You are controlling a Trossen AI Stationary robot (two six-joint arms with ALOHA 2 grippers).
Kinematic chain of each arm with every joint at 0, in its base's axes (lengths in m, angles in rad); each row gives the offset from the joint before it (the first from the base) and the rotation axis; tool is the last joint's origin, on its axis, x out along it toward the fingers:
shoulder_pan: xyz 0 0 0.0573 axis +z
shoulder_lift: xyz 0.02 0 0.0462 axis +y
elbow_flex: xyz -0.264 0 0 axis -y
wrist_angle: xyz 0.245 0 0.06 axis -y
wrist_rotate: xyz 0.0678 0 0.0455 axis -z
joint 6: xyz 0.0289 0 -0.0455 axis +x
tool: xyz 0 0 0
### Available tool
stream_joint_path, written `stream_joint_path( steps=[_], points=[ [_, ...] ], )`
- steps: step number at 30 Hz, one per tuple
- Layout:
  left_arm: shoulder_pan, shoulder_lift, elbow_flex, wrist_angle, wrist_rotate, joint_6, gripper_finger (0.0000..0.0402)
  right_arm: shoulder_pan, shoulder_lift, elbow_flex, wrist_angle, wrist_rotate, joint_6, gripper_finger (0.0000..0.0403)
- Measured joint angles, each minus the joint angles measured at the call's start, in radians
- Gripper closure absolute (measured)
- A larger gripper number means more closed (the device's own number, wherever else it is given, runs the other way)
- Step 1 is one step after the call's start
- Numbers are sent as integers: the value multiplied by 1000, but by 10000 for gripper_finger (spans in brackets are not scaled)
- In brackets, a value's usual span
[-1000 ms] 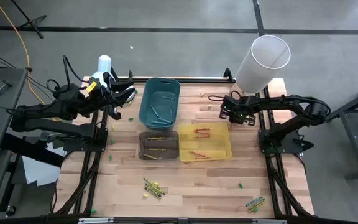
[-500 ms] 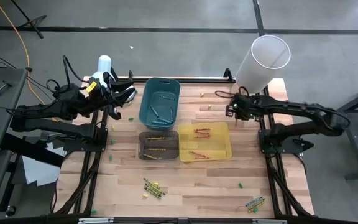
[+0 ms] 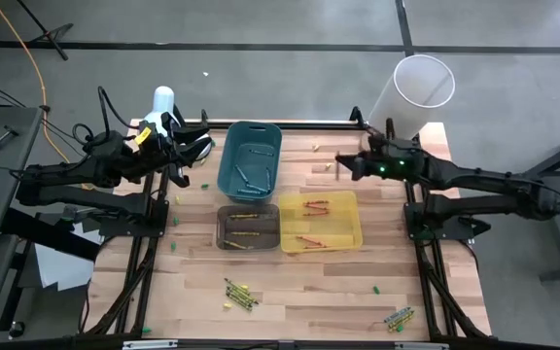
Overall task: Sort crayons
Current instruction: Put the orange crayon into the yellow bin
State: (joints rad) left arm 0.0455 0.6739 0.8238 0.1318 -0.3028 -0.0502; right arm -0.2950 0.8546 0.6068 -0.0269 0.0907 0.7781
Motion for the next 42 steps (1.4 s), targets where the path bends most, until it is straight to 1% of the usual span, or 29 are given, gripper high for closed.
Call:
stream_joint_path(
  steps=[3, 5, 8, 12, 16, 20, 24, 27, 30, 37, 42],
  points=[
    [0, 0, 0, 0, -4, 0, 282, 50, 23, 1, 190, -10, -162, 402],
    [0, 0, 0, 0, -19, 1, 282, 70, 32, 1, 246, -12, -226, 402],
    [0, 0, 0, 0, -25, 1, 282, 82, 38, 2, 254, -24, -226, 402],
    [0, 0, 0, 0, -25, 1, 282, 120, 51, 64, 213, -91, -232, 402],
    [0, 0, 0, -1, -26, 2, 282, 183, 111, 197, 61, -95, -341, 402],
    [0, 0, 0, -2, -27, 2, 282, 241, 217, 365, -202, -101, -456, 402],
    [0, 0, 0, -9, -27, 1, 282, 290, 355, 498, -485, -168, -612, 402],
    [0, 0, 1, -23, -27, 1, 282, 318, 452, 539, -609, -207, -693, 402],
    [0, 0, 1, -37, -27, 1, 282, 338, 542, 540, -658, -213, -708, 402],
    [0, 0, 1, -40, -27, 0, 282, 344, 744, 541, -666, -211, -714, 402],
    [0, 0, 1, -39, -27, 0, 282, 344, 860, 541, -670, -171, -710, 402]
  ],
)
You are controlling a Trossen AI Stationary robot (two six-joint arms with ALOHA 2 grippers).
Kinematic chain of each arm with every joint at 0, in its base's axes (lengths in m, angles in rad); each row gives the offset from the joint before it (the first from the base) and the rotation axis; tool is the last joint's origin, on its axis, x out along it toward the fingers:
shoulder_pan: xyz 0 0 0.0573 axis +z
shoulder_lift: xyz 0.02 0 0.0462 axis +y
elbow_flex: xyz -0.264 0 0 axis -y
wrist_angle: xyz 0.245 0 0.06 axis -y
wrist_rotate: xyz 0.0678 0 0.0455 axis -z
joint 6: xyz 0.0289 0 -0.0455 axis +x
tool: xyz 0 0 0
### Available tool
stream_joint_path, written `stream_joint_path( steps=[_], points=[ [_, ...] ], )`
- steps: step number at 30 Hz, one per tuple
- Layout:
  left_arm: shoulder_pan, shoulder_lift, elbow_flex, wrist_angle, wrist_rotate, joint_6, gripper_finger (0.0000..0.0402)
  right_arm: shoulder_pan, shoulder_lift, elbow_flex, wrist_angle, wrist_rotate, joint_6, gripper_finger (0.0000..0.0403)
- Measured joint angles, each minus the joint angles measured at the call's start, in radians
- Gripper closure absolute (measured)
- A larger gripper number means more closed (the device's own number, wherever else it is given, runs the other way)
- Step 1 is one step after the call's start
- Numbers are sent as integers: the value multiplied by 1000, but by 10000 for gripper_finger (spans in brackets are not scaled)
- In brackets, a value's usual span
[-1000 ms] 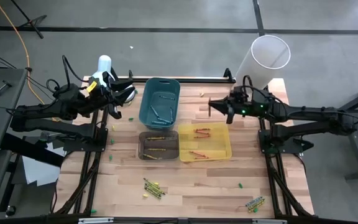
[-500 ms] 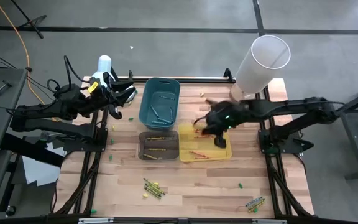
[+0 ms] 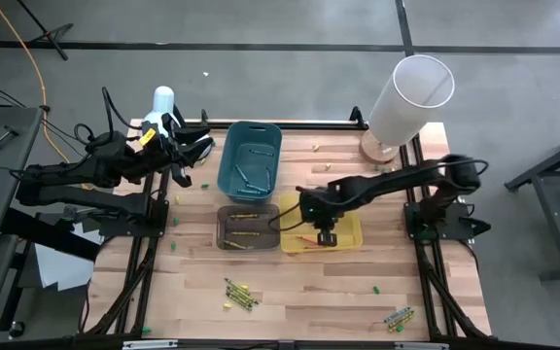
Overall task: Sort crayons
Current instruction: Put the orange crayon into the yellow bin, then adjust the bins
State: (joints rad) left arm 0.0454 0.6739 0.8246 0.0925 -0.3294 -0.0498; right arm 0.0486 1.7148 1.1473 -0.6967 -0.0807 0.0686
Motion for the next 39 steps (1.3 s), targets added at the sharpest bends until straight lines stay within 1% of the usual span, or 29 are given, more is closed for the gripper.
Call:
stream_joint_path(
  steps=[6, 14, 20, 30, 32, 34, 39],
  points=[
    [0, 0, 0, 1, 0, -1, 282, -1, 81, 0, -3, 80, 1, 402],
    [0, 0, 0, 1, 1, 0, 282, -3, 122, 1, -4, 79, 2, 402],
    [0, 0, 0, 2, 1, 0, 282, -3, 149, 1, -7, 77, 48, 402],
    [0, 0, 0, 2, 1, 0, 282, -3, 152, 1, -12, 76, 55, 398],
    [0, 0, 0, 2, 1, 0, 282, -3, 151, 1, -13, 76, 61, 384],
    [0, 0, 0, 2, 1, 0, 282, -3, 149, 1, -21, 76, 62, 358],
    [0, 0, 0, 2, 1, 0, 282, -2, 140, 24, -57, 77, 40, 268]
  ],
)
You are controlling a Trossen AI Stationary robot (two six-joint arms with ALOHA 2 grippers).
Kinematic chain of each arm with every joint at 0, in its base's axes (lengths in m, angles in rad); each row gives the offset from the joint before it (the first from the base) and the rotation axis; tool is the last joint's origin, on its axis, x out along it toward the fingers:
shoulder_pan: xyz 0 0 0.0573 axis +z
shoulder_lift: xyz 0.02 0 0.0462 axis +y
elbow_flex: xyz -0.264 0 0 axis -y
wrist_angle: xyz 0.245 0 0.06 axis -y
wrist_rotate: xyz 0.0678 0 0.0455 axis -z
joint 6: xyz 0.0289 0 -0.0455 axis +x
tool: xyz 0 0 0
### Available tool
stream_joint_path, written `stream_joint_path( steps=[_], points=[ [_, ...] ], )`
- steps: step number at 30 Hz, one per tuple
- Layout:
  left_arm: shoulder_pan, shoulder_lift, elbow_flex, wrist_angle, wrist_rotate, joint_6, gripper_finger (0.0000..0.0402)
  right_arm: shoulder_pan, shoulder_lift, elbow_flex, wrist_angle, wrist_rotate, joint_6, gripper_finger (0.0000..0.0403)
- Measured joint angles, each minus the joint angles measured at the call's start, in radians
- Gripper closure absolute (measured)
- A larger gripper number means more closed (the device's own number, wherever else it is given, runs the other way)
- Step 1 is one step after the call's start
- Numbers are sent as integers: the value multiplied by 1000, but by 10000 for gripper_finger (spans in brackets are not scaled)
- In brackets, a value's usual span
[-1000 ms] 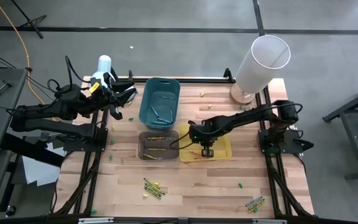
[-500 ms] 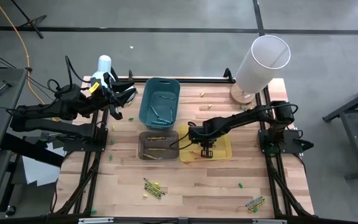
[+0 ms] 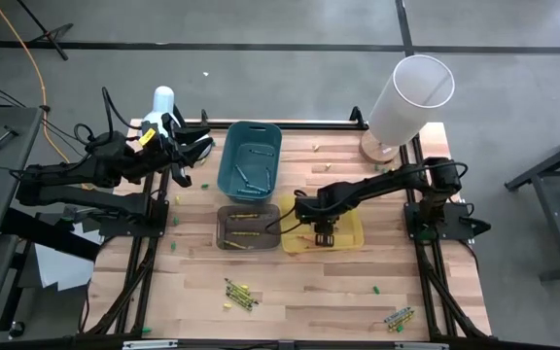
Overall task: Sort crayons
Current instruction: Adjust the bins
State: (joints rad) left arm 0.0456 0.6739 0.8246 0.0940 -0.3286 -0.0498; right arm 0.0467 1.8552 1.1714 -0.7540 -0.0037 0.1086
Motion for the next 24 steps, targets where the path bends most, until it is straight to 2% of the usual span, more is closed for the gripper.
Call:
stream_joint_path(
  steps=[5, 12, 20, 24],
  points=[
    [0, 0, 0, 0, 0, 1, 282, -1, -43, 59, -56, -20, -118, 206],
    [0, 0, 0, -1, 0, 1, 282, -30, -220, 86, -141, -14, -111, 195],
    [0, 0, 0, -19, 0, 0, 282, -40, -548, -122, -149, 22, 93, 194],
    [0, 0, 0, -19, 0, 0, 282, -32, -699, -249, -86, 22, 212, 194]
  ],
)
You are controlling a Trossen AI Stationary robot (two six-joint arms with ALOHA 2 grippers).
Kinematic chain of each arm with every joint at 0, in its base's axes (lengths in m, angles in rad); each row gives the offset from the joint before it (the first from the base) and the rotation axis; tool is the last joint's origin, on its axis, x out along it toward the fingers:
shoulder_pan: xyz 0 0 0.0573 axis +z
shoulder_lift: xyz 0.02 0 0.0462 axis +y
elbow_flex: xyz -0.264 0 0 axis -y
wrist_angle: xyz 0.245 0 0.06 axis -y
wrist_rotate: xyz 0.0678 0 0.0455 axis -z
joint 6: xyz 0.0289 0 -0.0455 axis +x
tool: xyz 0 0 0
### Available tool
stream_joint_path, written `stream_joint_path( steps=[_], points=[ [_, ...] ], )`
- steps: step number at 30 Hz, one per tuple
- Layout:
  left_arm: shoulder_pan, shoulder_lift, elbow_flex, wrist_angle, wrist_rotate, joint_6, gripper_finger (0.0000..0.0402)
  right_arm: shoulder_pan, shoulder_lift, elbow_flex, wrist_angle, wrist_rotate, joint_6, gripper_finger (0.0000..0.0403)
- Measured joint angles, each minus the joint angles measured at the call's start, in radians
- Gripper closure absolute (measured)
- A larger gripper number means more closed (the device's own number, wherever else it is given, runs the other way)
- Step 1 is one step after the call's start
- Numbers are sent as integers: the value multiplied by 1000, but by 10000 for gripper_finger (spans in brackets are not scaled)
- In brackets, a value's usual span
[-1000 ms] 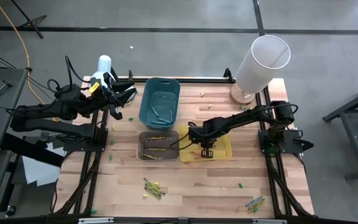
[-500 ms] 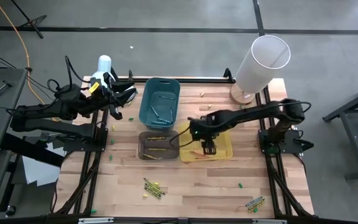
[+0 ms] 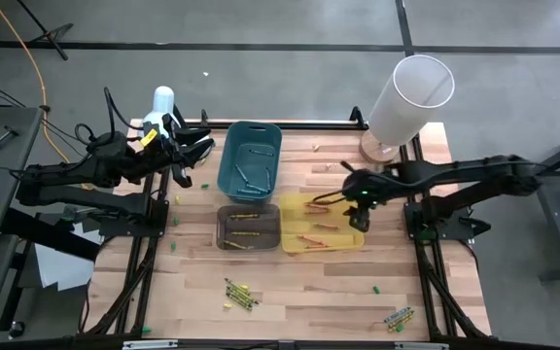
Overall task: Sort crayons
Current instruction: Adjust the bins
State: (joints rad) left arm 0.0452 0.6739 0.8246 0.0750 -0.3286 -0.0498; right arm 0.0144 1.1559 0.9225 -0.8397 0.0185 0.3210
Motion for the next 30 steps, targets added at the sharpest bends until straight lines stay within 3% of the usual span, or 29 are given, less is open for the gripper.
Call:
stream_joint_path(
  steps=[6, 30],
  points=[
    [0, 0, 0, 0, 0, -2, 282, 0, -111, -105, 148, 0, 121, 194],
    [0, 0, -1, -25, 0, -2, 282, 0, -115, -109, 178, 3, 116, 194]
  ],
)
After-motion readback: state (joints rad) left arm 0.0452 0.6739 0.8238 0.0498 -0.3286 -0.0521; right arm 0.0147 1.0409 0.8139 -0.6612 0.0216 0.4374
